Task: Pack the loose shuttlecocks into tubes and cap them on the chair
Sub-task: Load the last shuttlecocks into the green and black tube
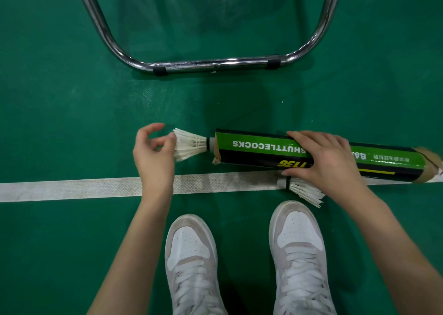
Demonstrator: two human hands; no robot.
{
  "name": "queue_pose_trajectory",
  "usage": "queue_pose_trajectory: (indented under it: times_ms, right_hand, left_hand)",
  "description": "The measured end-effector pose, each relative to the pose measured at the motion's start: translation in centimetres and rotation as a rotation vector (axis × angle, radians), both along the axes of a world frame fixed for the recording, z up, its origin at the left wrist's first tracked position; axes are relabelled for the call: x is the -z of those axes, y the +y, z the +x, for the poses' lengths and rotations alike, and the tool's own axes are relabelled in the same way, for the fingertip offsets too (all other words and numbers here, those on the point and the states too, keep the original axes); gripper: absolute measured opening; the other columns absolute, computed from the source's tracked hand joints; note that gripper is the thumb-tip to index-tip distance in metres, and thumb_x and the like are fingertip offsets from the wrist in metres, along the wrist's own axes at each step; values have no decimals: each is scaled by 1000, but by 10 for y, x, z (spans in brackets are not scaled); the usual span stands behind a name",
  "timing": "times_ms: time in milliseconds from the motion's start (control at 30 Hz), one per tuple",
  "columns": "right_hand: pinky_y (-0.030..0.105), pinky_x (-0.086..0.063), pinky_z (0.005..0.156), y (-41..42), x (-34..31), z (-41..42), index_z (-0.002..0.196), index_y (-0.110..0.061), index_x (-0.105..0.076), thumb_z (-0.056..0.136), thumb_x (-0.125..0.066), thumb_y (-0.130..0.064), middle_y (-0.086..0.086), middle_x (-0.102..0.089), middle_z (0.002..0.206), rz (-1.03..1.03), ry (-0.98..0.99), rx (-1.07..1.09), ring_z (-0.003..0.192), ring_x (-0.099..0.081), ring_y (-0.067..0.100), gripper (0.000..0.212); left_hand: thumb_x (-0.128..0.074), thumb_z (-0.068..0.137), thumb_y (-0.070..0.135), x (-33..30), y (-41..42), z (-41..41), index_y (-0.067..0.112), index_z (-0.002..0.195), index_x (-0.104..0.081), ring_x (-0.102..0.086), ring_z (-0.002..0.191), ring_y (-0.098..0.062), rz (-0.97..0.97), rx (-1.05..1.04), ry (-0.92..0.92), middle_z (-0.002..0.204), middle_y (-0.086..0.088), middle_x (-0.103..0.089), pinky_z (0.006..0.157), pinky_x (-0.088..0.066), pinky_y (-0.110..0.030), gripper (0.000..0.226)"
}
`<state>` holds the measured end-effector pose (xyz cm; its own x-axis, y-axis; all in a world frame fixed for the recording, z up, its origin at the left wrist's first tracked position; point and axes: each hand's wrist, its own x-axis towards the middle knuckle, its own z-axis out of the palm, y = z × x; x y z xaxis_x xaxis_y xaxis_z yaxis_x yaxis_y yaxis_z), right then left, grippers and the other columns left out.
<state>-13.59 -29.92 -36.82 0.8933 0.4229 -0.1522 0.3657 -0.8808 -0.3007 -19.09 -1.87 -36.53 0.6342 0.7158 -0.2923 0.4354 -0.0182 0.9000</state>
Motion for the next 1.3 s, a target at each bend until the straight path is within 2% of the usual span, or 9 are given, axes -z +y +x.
queue_pose_trajectory:
  times_ms: [100, 200, 267, 367, 533, 767, 967, 1133, 1300]
  right_hand:
    - [46, -35, 94, 5, 2, -2, 129, -20, -54, 59, -78, -49, 7, -62, 119, -1, -18, -24, 108, -56, 31, 79]
    - [46, -35, 95, 10, 1, -1, 129, -20, -53, 60, -77, -50, 6, -62, 120, 1, -21, -33, 108, -55, 31, 79]
    - [45, -33, 96, 10, -1, 1, 131, -20, -51, 61, -76, -50, 6, -61, 122, 3, -13, -25, 110, -54, 31, 79]
    - [44, -31, 97, 9, -4, 4, 132, -21, -50, 62, -76, -50, 6, -59, 124, 18, -3, -11, 112, -52, 30, 80]
    - [44, -30, 98, 10, -8, 7, 133, -22, -49, 63, -76, -50, 5, -58, 125, 24, -3, 0, 114, -50, 30, 80]
    - [43, -29, 99, 8, -10, 5, 133, -23, -48, 63, -76, -50, 4, -58, 126, 43, 15, 5, 115, -50, 28, 80]
    - [45, -31, 98, 7, -8, 6, 133, -22, -49, 62, -76, -51, 5, -59, 125, 24, 9, 7, 114, -51, 29, 82]
    - [46, -33, 97, 2, -8, 5, 131, -20, -51, 61, -76, -51, 6, -60, 123, 25, 0, 3, 112, -53, 31, 81]
    - [47, -35, 95, -7, -9, 4, 130, -19, -53, 59, -77, -50, 7, -61, 121, 36, -15, 1, 110, -55, 31, 81]
  left_hand:
    - [-62, 88, 11, -2, -19, 3, 27, 93, -53, -59, 67, -16, -77, 88, -8, 79, -6, -64, 68, -50, -37, 18]
    - [-52, 95, 14, -6, -44, 6, 24, 91, -51, -47, 51, -9, -123, 194, -21, 69, -8, -56, 53, -42, -26, 11]
    - [-44, 99, 21, -9, -51, 7, 23, 96, -52, -45, 53, -7, -160, 232, -24, 68, -5, -50, 53, -39, -20, 9]
    - [-52, 94, 31, -13, -52, 8, 25, 109, -50, -50, 68, -10, -246, 314, -10, 77, -6, -53, 63, -41, -17, 16]
    - [-80, 71, 15, -12, -52, 10, 35, 126, -39, -64, 94, -9, -216, 492, -17, 111, -5, -63, 87, -51, -22, 71]
    - [-73, 74, 24, -13, -39, 19, 44, 133, -34, -41, 131, -18, -261, 709, 20, 143, 0, -41, 111, -33, -40, 73]
    - [-73, 79, 14, -18, -44, 20, 36, 141, -29, -46, 125, -8, -214, 671, 24, 141, 6, -41, 107, -35, -25, 80]
    - [-73, 80, 20, -12, -46, 19, 40, 144, -25, -27, 138, -7, -199, 711, 44, 151, 14, -28, 115, -25, -34, 84]
    - [-72, 81, 23, -12, -45, 25, 42, 147, -13, -28, 139, -14, -238, 828, 83, 154, 7, -25, 115, -24, -39, 90]
